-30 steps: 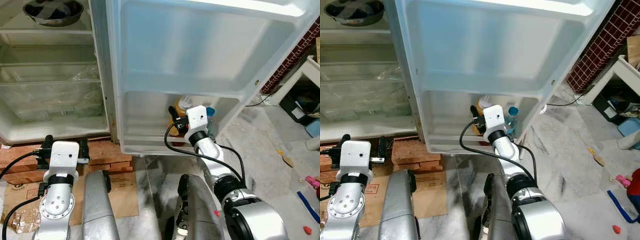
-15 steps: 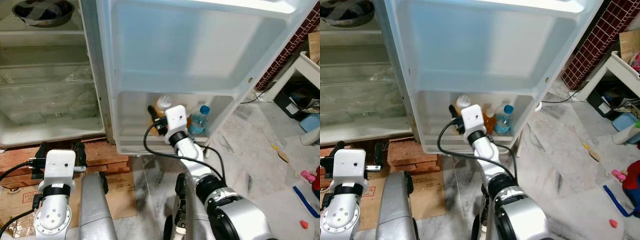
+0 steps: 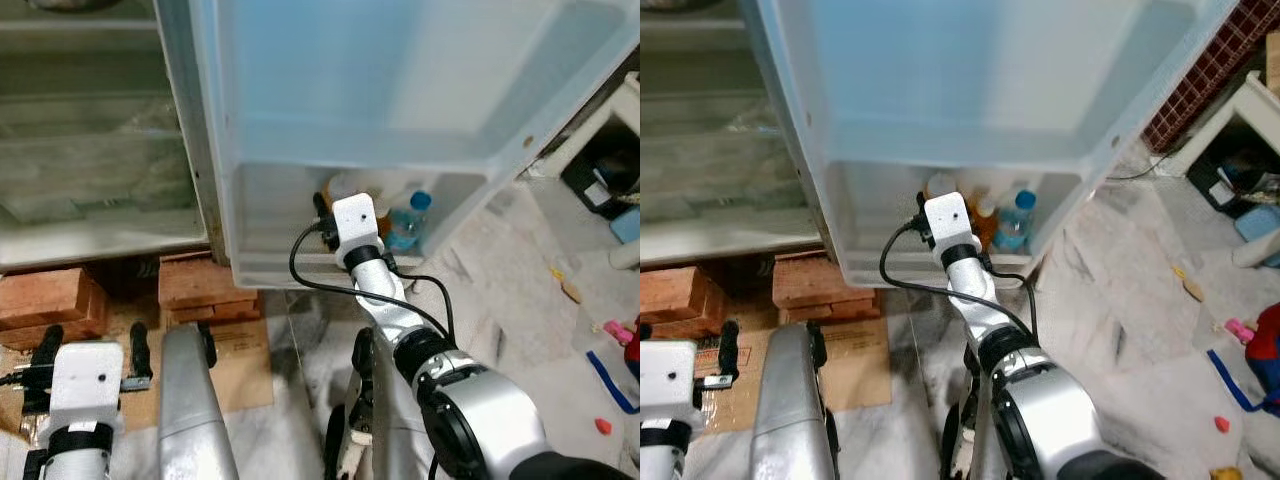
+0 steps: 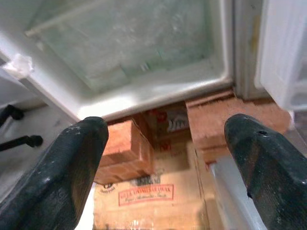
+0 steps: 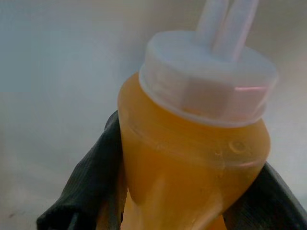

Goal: Restocking fridge

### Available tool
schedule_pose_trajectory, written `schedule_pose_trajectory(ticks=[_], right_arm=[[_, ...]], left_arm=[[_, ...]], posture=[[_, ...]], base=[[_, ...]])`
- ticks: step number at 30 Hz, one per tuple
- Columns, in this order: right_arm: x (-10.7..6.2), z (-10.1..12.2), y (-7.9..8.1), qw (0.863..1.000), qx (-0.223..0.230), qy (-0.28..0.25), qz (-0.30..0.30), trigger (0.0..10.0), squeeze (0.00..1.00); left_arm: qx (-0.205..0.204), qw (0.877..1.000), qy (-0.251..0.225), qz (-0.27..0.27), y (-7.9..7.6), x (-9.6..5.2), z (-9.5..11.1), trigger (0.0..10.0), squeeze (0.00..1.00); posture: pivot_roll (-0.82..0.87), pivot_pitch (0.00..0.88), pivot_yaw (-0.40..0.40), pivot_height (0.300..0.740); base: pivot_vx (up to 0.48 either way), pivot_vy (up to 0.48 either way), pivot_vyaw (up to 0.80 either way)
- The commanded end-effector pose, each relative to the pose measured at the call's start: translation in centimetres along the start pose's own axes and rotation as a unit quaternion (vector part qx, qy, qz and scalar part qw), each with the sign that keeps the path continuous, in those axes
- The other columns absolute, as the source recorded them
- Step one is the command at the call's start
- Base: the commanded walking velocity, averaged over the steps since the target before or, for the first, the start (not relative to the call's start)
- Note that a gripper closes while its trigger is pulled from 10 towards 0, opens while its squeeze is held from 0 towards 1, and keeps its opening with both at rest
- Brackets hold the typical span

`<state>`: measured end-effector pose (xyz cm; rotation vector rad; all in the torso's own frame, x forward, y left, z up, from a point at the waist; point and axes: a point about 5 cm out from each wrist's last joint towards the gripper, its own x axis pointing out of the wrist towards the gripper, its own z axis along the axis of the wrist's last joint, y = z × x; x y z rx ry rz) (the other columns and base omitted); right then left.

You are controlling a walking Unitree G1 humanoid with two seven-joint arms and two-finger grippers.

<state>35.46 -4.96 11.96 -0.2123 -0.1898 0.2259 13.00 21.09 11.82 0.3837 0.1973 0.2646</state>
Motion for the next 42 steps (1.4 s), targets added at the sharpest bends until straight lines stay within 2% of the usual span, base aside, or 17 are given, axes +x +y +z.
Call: schedule_pose_trajectory(ticks=[1, 3, 4, 5, 6, 8, 12, 17, 19, 23, 28, 30, 34, 35, 36, 41, 42], right_arm=[[-0.2, -0.7, 0.1, 1.0, -0.007, 0.023, 0.001, 10.0, 0.0], [-0.7, -1.6, 0.5, 0.999, -0.009, 0.047, 0.007, 10.0, 0.0], [-1.3, -2.4, 0.8, 0.997, -0.006, 0.072, 0.01, 10.0, 0.17], [-1.6, -3.0, 0.9, 0.996, -0.005, 0.089, 0.011, 10.0, 0.17], [-2.1, -3.8, 1.2, 0.993, 0.003, 0.113, 0.014, 10.0, 1.0], [-2.7, -4.5, 1.4, 0.991, 0.014, 0.134, 0.013, 10.0, 1.0], [-2.6, -4.2, 1.3, 0.993, 0.018, 0.119, 0.013, 10.0, 1.0], [-1.4, -2.9, -0.5, 0.997, -0.009, 0.077, 0.013, 10.0, 1.0], [-0.9, -2.2, -1.8, 0.998, -0.022, 0.049, 0.012, 10.0, 1.0], [-0.4, -1.0, -3.3, 0.999, -0.029, 0.006, 0.018, 10.0, 1.0], [-0.6, 0.4, -5.0, 0.997, -0.009, -0.057, 0.047, 10.0, 1.0], [-1.5, 0.1, -5.2, 0.995, 0.01, -0.065, 0.071, 10.0, 1.0], [-2.8, -0.7, -5.0, 0.992, 0.032, -0.058, 0.108, 10.0, 1.0], [-4.1, -1.7, -4.5, 0.987, 0.041, -0.042, 0.147, 10.0, 1.0], [-4.8, -2.0, -4.5, 0.986, 0.055, -0.035, 0.155, 10.0, 1.0], [-6.6, -1.9, -5.6, 0.985, 0.078, -0.03, 0.153, 10.0, 1.0], [-7.5, -1.7, -5.9, 0.985, 0.079, -0.035, 0.15, 10.0, 1.0]], left_arm=[[0.001, 1.0, 0.002, -0.003, -0.1, -0.4, 0.4, 10.0, 0.0], [0.0, 1.0, 0.004, -0.005, -0.1, -0.6, 0.5, 10.0, 0.0], [0.0, 1.0, 0.006, -0.006, -0.1, -0.7, 0.5, 10.0, 0.0], [-0.001, 1.0, 0.007, -0.007, -0.1, -0.7, 0.5, 10.0, 0.0], [-0.001, 1.0, 0.009, -0.008, -0.2, -0.7, 0.5, 10.0, 0.0], [-0.001, 1.0, 0.011, -0.01, -0.2, -0.8, 0.4, 10.0, 0.0], [-0.001, 1.0, 0.017, -0.013, -0.2, -0.6, 0.2, 10.0, 0.0], [-0.002, 1.0, 0.014, -0.018, -0.7, 0.6, 0.0, 10.0, 0.0], [-0.003, 1.0, 0.014, -0.017, -0.9, 1.4, -0.3, 10.0, 0.0], [-0.005, 1.0, 0.004, -0.016, -1.3, 2.6, -0.3, 10.0, 0.0], [-0.009, 1.0, 0.001, -0.015, -1.9, 4.7, -0.7, 10.0, 0.0], [-0.016, 1.0, -0.001, -0.015, -2.2, 5.5, -0.8, 10.0, 0.0], [-0.018, 1.0, -0.008, -0.018, -2.5, 6.2, -0.8, 10.0, 0.0], [-0.02, 1.0, -0.013, -0.018, -2.7, 7.0, -0.7, 10.0, 0.0], [-0.02, 0.999, -0.018, -0.018, -2.9, 7.4, -0.5, 10.0, 0.0], [-0.028, 0.999, -0.035, -0.015, -3.2, 8.6, 0.0, 10.0, 0.0], [-0.031, 0.999, -0.038, -0.016, -3.1, 8.6, 0.0, 10.0, 0.0]], posture=[[0.36, 0.294, -0.158, 0.508], [0.36, 0.304, -0.16, 0.508], [0.36, 0.309, -0.16, 0.508], [0.36, 0.309, -0.16, 0.508], [0.36, 0.311, -0.16, 0.508], [0.36, 0.312, -0.159, 0.508], [0.35, 0.301, -0.154, 0.508], [0.32, 0.257, -0.155, 0.508], [0.3, 0.234, -0.156, 0.508], [0.27, 0.186, -0.159, 0.508], [0.23, 0.108, -0.155, 0.508], [0.2, 0.064, -0.15, 0.508], [0.19, 0.039, -0.146, 0.508], [0.18, 0.019, -0.142, 0.508], [0.17, 0.007, -0.138, 0.508], [0.15, 0.0, -0.121, 0.508], [0.14, 0.0, -0.115, 0.508]], base=[[0.0, 0.0, 0.0], [0.0, 0.0, 0.0], [0.0, 0.0, 0.0], [0.0, 0.0, 0.0], [0.0, 0.0, 0.0], [0.0, 0.0, 0.0], [0.0, 0.0, 0.0], [0.0, 0.0, 0.0], [0.0, 0.0, 0.0], [0.0, 0.0, 0.0], [0.0, 0.0, 0.0], [0.0, 0.0, 0.0], [0.0, 0.0, 0.0], [0.0, 0.0, 0.0], [0.0, 0.0, 0.0], [0.0, 0.0, 0.0], [0.0, 0.0, 0.0]])
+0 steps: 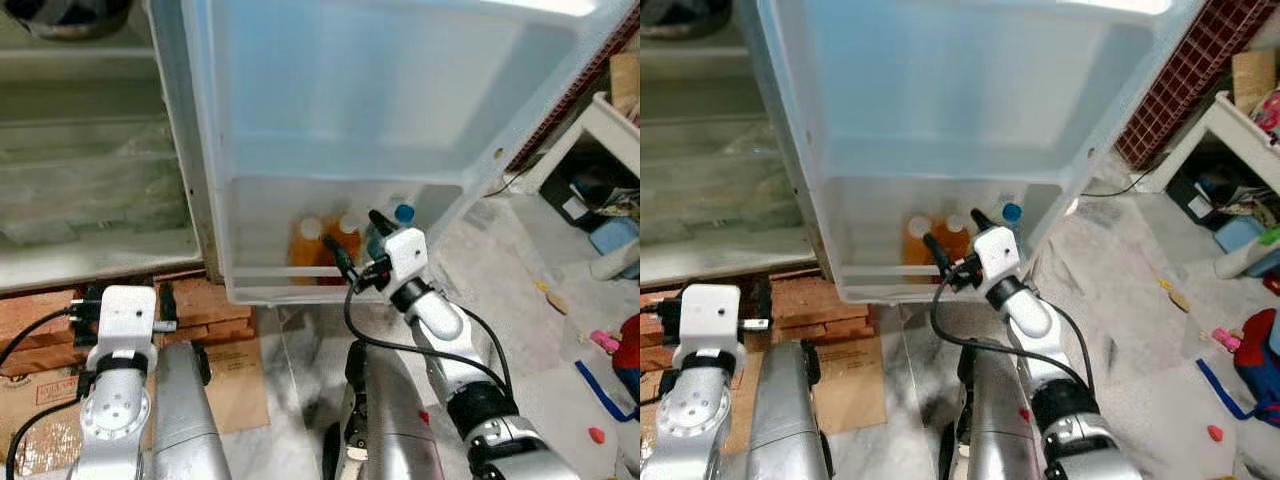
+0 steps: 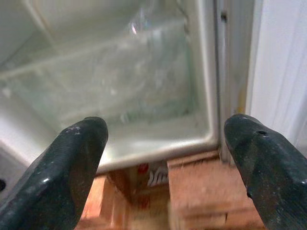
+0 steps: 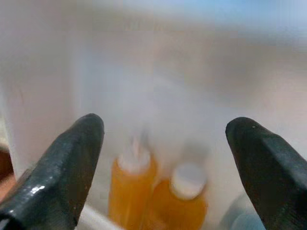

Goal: Restocking fridge

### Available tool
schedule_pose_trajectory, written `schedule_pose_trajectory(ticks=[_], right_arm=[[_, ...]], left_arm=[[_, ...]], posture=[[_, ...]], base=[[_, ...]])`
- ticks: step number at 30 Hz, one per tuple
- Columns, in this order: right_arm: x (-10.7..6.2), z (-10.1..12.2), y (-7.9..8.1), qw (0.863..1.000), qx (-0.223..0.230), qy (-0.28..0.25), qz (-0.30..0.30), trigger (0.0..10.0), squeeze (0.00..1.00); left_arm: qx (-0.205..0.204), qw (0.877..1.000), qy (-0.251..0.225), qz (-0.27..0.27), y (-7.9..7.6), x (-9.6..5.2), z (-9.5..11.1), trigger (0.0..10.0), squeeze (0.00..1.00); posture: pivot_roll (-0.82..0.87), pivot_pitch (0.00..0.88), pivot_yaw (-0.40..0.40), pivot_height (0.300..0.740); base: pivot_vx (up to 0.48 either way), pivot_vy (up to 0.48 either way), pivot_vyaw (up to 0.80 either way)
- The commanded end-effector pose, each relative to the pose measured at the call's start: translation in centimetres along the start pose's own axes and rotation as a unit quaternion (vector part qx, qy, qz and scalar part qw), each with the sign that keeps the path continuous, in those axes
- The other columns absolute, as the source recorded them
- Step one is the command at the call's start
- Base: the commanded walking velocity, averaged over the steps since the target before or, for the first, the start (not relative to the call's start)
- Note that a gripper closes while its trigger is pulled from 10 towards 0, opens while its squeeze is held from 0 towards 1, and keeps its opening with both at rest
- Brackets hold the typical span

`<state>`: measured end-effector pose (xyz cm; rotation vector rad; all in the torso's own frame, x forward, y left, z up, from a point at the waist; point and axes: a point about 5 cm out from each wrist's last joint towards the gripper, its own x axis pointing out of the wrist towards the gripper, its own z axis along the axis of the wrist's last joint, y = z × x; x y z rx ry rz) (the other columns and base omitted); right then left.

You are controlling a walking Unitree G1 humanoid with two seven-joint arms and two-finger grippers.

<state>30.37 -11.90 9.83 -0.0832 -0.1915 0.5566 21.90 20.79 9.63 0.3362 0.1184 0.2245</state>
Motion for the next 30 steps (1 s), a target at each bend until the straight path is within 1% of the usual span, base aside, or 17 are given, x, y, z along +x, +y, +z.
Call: schedule_pose_trajectory(ticks=[1, 3, 4, 5, 7, 8, 9, 10, 11, 13, 17, 18, 19, 20, 22, 25, 30], right_arm=[[-0.7, 0.7, -0.5, 1.0, 0.002, -0.009, -0.006, 10.0, 1.0], [-1.8, 1.1, -0.3, 1.0, 0.004, -0.016, -0.01, 10.0, 1.0], [-4.0, 1.2, 0.1, 1.0, 0.007, -0.012, -0.023, 10.0, 1.0], [-4.0, 1.2, 0.1, 1.0, 0.007, -0.012, -0.023, 10.0, 1.0], [-5.4, 1.1, 0.3, 0.999, 0.011, -0.001, -0.037, 10.0, 1.0], [-5.4, 1.1, 0.3, 0.999, 0.011, -0.001, -0.037, 10.0, 1.0], [-6.9, 0.4, 0.2, 0.997, 0.021, 0.027, -0.068, 10.0, 1.0], [-8.2, -0.3, -0.2, 0.991, 0.04, 0.055, -0.119, 10.0, 1.0], [-8.2, -0.3, -0.2, 0.991, 0.04, 0.055, -0.119, 10.0, 1.0], [-8.7, -1.0, -0.9, 0.98, 0.066, 0.081, -0.17, 10.0, 1.0], [-8.7, -1.2, -1.5, 0.972, 0.065, 0.111, -0.195, 10.0, 1.0], [-8.6, -1.1, -1.6, 0.972, 0.059, 0.116, -0.194, 10.0, 0.58], [-8.5, -1.0, -1.7, 0.972, 0.055, 0.119, -0.194, 10.0, 0.58], [-8.4, -0.9, -1.8, 0.973, 0.055, 0.117, -0.194, 10.0, 0.0], [-7.9, -0.4, -2.4, 0.97, 0.059, 0.115, -0.204, 10.0, 0.0], [-7.5, -0.1, -2.5, 0.972, 0.073, 0.102, -0.197, 10.0, 0.0], [-7.1, 0.1, -2.3, 0.972, 0.082, 0.1, -0.194, 10.0, 0.0]], left_arm=[[-0.004, 1.0, 0.001, -0.001, 0.0, -0.1, -0.3, 10.0, 0.0], [-0.005, 1.0, 0.001, -0.002, 0.0, -0.1, -0.4, 10.0, 0.0], [-0.009, 1.0, 0.0, -0.006, 0.1, -0.3, -0.7, 10.0, 0.0], [-0.009, 1.0, 0.0, -0.006, 0.1, -0.3, -0.7, 10.0, 0.0], [-0.009, 1.0, -0.001, -0.009, 0.1, -0.5, -0.9, 10.0, 0.0], [-0.009, 1.0, -0.001, -0.009, 0.1, -0.5, -0.9, 10.0, 0.0], [-0.014, 1.0, -0.002, -0.01, 0.0, -0.6, -1.3, 10.0, 0.0], [-0.019, 1.0, -0.002, -0.012, -0.1, -0.7, -1.4, 10.0, 0.0], [-0.019, 1.0, -0.002, -0.012, -0.1, -0.7, -1.4, 10.0, 0.0], [-0.024, 1.0, -0.005, -0.019, -0.5, -0.5, -1.4, 10.0, 0.0], [-0.029, 0.999, -0.012, -0.028, -1.0, 0.1, -1.2, 10.0, 0.0], [-0.033, 0.999, -0.014, -0.033, -1.1, 0.2, -1.2, 10.0, 0.0], [-0.036, 0.999, -0.016, -0.037, -1.2, 0.3, -1.1, 10.0, 0.0], [-0.041, 0.998, -0.018, -0.042, -1.3, 0.4, -1.0, 10.0, 0.0], [-0.057, 0.996, -0.021, -0.063, -1.6, 0.4, -1.0, 10.0, 0.0], [-0.051, 0.996, -0.028, -0.074, -1.8, 0.4, -1.0, 10.0, 0.0], [-0.061, 0.994, -0.032, -0.088, -2.1, 0.3, -1.0, 10.0, 0.0]], posture=[[0.14, 0.0, -0.115, 0.508], [0.13, 0.0, -0.105, 0.508], [0.11, 0.0, -0.096, 0.508], [0.11, 0.0, -0.096, 0.508], [0.11, 0.0, -0.093, 0.508], [0.11, 0.0, -0.093, 0.508], [0.09, 0.0, -0.079, 0.508], [0.09, 0.0, -0.076, 0.508], [0.09, 0.0, -0.076, 0.508], [0.08, 0.0, -0.074, 0.508], [0.07, 0.0, -0.07, 0.508], [0.07, 0.0, -0.069, 0.508], [0.07, 0.0, -0.069, 0.508], [0.07, 0.0, -0.067, 0.508], [0.07, 0.0, -0.067, 0.508], [0.07, 0.0, -0.068, 0.508], [0.07, 0.0, -0.072, 0.538]], base=[[0.0, 0.0, 0.0], [0.0, 0.0, 0.0], [0.0, 0.0, 0.0], [0.0, 0.0, 0.0], [0.0, 0.0, 0.0], [0.0, 0.0, 0.0], [0.0, 0.0, 0.0], [0.0, 0.0, 0.0], [0.0, 0.0, 0.0], [0.0, 0.0, 0.0], [0.0, 0.0, 0.0], [0.0, 0.0, 0.0], [0.0, 0.0, 0.0], [0.0, 0.0, 0.0], [0.0, 0.0, 0.0], [0.0, 0.0, 0.0], [0.0, 0.0, 0.0]])
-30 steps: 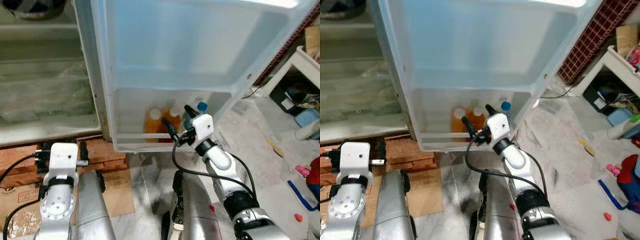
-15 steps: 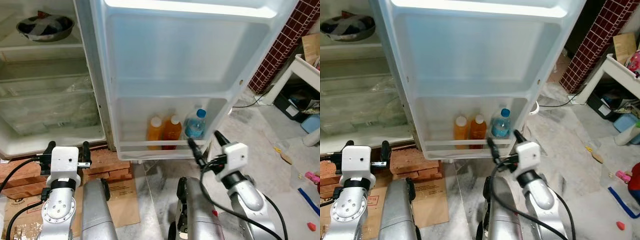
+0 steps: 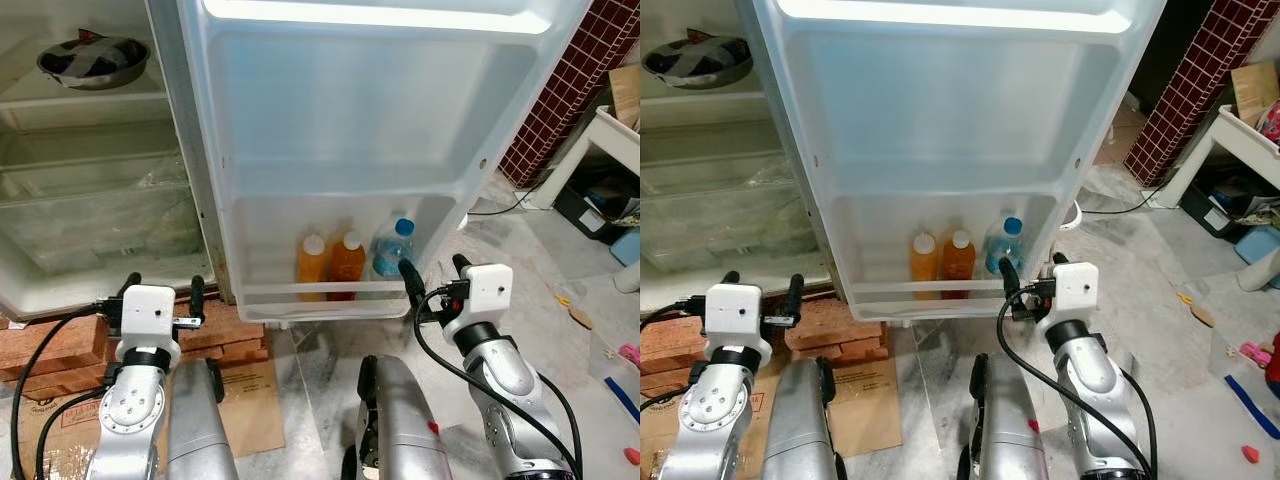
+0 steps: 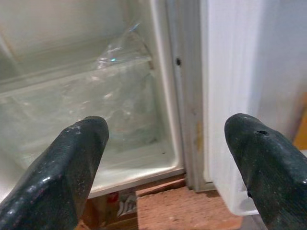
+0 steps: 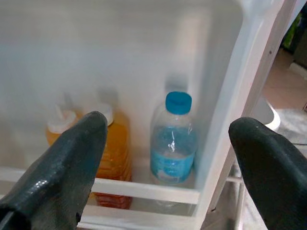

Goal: Restocking fridge

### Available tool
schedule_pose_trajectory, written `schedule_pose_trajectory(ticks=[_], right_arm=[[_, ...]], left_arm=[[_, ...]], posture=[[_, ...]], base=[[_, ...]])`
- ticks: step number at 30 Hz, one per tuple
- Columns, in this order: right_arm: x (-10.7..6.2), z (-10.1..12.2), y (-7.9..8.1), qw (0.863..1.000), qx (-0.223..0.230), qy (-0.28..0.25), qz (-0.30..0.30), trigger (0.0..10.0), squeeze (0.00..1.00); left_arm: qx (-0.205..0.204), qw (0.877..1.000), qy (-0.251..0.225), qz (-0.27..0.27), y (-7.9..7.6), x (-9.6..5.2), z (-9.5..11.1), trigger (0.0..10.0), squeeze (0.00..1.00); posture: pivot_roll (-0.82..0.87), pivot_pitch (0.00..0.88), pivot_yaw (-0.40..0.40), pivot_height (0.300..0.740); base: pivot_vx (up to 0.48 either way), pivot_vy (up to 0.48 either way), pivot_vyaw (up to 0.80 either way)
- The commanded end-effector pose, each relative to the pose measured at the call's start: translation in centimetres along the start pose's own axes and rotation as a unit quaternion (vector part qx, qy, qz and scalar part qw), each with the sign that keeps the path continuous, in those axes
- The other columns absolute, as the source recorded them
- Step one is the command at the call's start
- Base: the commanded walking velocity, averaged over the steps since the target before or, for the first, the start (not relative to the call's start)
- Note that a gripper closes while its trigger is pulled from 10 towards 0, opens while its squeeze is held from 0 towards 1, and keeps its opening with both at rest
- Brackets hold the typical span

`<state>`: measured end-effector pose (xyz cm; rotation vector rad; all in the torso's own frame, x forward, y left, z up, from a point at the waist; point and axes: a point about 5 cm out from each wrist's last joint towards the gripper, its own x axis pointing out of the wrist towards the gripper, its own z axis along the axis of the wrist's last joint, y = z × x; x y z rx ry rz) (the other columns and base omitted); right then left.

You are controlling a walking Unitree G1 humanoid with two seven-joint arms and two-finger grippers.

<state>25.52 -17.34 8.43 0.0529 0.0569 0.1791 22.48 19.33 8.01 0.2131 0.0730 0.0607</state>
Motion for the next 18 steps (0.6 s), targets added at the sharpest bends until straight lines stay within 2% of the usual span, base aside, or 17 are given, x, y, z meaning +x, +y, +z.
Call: schedule_pose_trajectory(ticks=[1, 18], right_arm=[[0.1, 0.7, -0.3, 1.0, 0.003, -0.009, -0.003, 10.0, 0.0], [0.3, 0.8, -1.3, 1.0, 0.008, -0.001, -0.021, 10.0, 0.0]], left_arm=[[-0.002, 1.0, -0.002, -0.009, -0.1, -0.1, 0.0, 10.0, 0.0], [-0.011, 0.999, -0.006, -0.03, -1.1, 0.5, -0.1, 10.0, 0.0]], posture=[[0.07, 0.0, -0.072, 0.543], [0.06, 0.0, -0.068, 0.648]], base=[[0.0, 0.0, 0.0], [0.0, 0.0, 0.0]])
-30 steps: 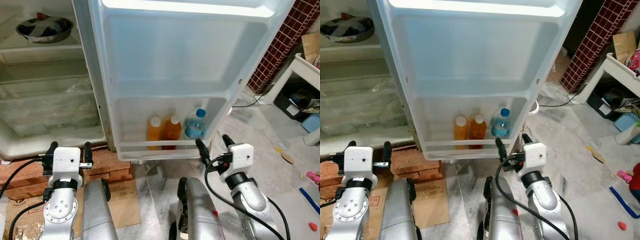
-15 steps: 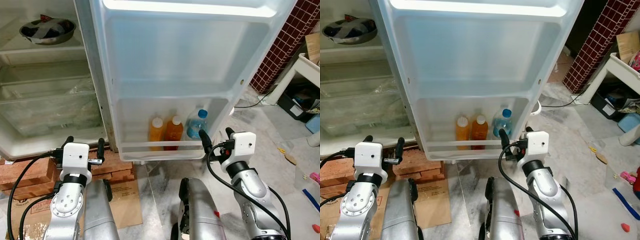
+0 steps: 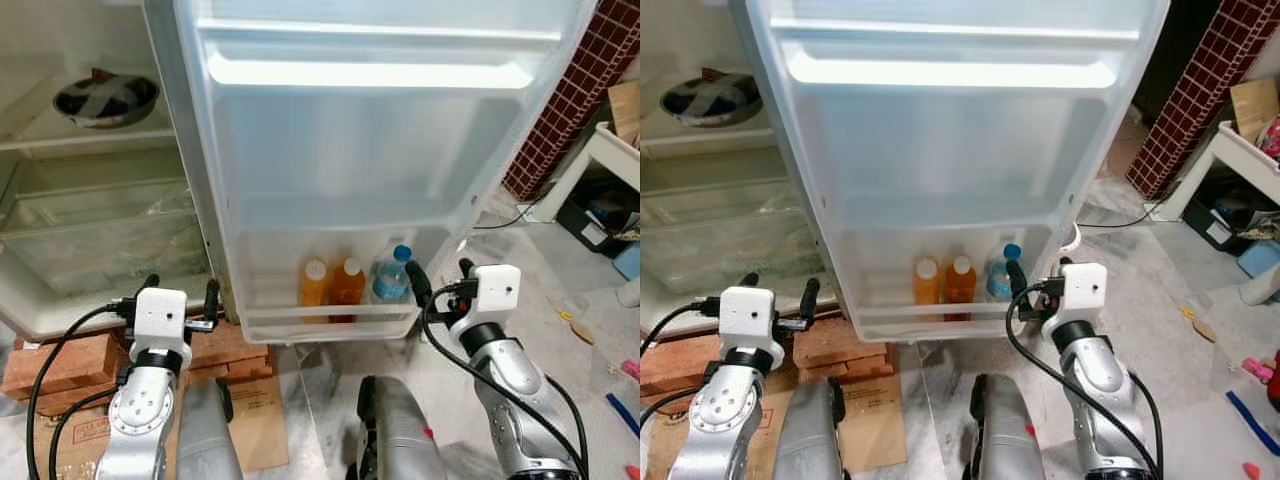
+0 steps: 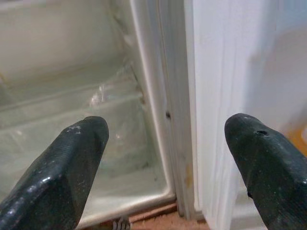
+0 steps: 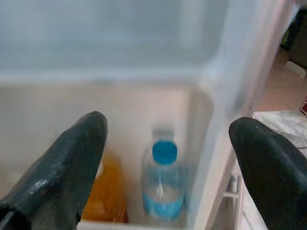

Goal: Restocking fridge

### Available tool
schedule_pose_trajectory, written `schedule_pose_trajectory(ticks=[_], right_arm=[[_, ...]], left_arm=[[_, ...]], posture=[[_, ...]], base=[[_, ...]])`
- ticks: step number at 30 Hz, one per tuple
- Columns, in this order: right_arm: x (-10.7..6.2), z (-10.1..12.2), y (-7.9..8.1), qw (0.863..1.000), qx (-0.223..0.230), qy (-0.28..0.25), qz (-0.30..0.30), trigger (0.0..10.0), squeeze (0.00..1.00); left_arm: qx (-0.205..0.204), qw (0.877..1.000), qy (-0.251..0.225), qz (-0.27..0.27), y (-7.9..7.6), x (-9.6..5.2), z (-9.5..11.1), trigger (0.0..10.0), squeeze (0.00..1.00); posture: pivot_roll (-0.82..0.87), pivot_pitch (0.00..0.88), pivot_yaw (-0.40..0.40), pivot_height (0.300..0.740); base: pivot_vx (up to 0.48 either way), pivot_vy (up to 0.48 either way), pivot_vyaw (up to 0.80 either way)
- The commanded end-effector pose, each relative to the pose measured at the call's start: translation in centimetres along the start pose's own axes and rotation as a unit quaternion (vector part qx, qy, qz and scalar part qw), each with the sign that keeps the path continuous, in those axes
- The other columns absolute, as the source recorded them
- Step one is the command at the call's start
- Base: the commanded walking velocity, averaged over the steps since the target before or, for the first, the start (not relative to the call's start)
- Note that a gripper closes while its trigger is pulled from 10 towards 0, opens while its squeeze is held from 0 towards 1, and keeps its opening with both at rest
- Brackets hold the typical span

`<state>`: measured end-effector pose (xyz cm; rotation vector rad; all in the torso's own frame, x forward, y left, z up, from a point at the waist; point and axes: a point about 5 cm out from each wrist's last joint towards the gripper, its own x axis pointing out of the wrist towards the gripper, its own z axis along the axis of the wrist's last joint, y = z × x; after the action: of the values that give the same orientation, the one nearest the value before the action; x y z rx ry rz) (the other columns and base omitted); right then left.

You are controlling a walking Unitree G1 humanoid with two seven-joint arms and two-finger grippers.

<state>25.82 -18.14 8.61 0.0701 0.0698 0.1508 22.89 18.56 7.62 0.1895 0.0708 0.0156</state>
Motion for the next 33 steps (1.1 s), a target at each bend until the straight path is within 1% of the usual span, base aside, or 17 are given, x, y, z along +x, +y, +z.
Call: schedule_pose_trajectory(ticks=[1, 3, 4, 6, 10, 12, 13, 15, 17, 19, 22, 23, 28, 30, 33], right_arm=[[0.2, 0.6, -0.5, 1.0, -0.001, -0.007, -0.007, 10.0, 0.0], [0.2, 0.5, -0.5, 1.0, 0.003, -0.006, -0.011, 10.0, 0.0], [0.1, 0.3, -0.8, 1.0, 0.014, -0.001, -0.02, 10.0, 0.0], [0.1, 0.1, -1.0, 0.999, 0.022, 0.005, -0.027, 10.0, 0.0], [-0.5, -0.6, -1.4, 0.998, 0.032, 0.02, -0.04, 10.0, 0.0], [-0.9, -0.9, -1.3, 0.999, 0.03, 0.023, -0.039, 10.0, 0.0], [-0.9, -0.9, -1.3, 0.999, 0.03, 0.023, -0.039, 10.0, 0.0], [-1.0, -1.2, -0.7, 0.999, 0.03, 0.032, -0.029, 10.0, 0.0], [-1.0, -1.3, -0.6, 0.999, 0.028, 0.038, -0.027, 10.0, 0.0], [-1.3, -2.3, -0.2, 0.997, 0.038, 0.069, -0.014, 10.0, 0.0], [-1.4, -3.0, -0.6, 0.994, 0.04, 0.098, -0.025, 10.0, 0.0], [-1.6, -2.9, -0.8, 0.994, 0.049, 0.097, -0.028, 10.0, 0.0], [-1.6, -2.8, -1.5, 0.994, 0.034, 0.102, -0.035, 10.0, 0.0], [-1.5, -2.8, -1.3, 0.994, 0.039, 0.1, -0.022, 10.0, 0.0], [-1.3, -2.6, -1.0, 0.995, 0.026, 0.099, -0.021, 10.0, 0.0]], left_arm=[[-0.002, 1.0, -0.006, -0.008, -0.3, 0.2, 0.2, 10.0, 0.0], [-0.006, 1.0, -0.009, -0.01, -0.4, 0.3, 0.3, 10.0, 0.0], [-0.01, 1.0, -0.011, -0.012, -0.5, 0.4, 0.4, 10.0, 0.0], [-0.009, 1.0, -0.011, -0.013, -0.5, 0.4, 0.4, 10.0, 0.0], [-0.007, 1.0, -0.005, -0.014, -0.8, 0.2, 0.1, 10.0, 0.0], [-0.007, 1.0, -0.003, -0.019, -1.1, 0.0, -0.1, 10.0, 0.0], [-0.007, 1.0, -0.003, -0.019, -1.1, 0.0, -0.1, 10.0, 0.0], [-0.008, 1.0, -0.003, -0.019, -1.1, 0.1, -0.1, 10.0, 0.0], [-0.008, 1.0, -0.004, -0.02, -1.2, 0.2, -0.1, 10.0, 0.0], [-0.009, 1.0, -0.004, -0.021, -1.2, 0.4, -0.1, 10.0, 0.0], [-0.009, 1.0, -0.005, -0.022, -1.3, 0.5, -0.1, 10.0, 0.0], [-0.01, 1.0, -0.005, -0.023, -1.3, 0.6, -0.1, 10.0, 0.0], [-0.01, 1.0, -0.006, -0.025, -1.4, 0.6, -0.1, 10.0, 0.0], [-0.01, 1.0, -0.006, -0.025, -1.4, 0.7, 0.0, 10.0, 0.0], [-0.009, 1.0, -0.007, -0.026, -1.3, 0.6, 0.0, 10.0, 0.0]], posture=[[0.05, 0.0, -0.068, 0.658], [0.05, 0.0, -0.068, 0.663], [0.05, 0.0, -0.068, 0.673], [0.05, 0.0, -0.068, 0.683], [0.05, 0.0, -0.067, 0.703], [0.05, 0.0, -0.069, 0.723], [0.05, 0.0, -0.069, 0.723], [0.05, 0.0, -0.071, 0.74], [0.05, 0.0, -0.071, 0.74], [0.05, 0.0, -0.071, 0.74], [0.04, 0.0, -0.07, 0.74], [0.04, 0.0, -0.069, 0.74], [0.04, 0.0, -0.067, 0.74], [0.04, 0.0, -0.065, 0.74], [0.05, 0.0, -0.066, 0.74]], base=[[0.0, 0.0, 0.0], [0.0, 0.0, 0.0], [0.0, 0.0, 0.0], [0.0, 0.0, 0.0], [0.0, 0.0, 0.0], [0.0, 0.0, 0.0], [0.0, 0.0, 0.0], [0.0, 0.0, 0.0], [0.0, 0.0, 0.0], [0.0, 0.0, 0.0], [0.0, 0.0, 0.0], [-0.345, 0.0, 0.0], [-0.386, 0.0, 0.0], [-0.431, 0.0, 0.0], [-0.431, 0.0, 0.0]])
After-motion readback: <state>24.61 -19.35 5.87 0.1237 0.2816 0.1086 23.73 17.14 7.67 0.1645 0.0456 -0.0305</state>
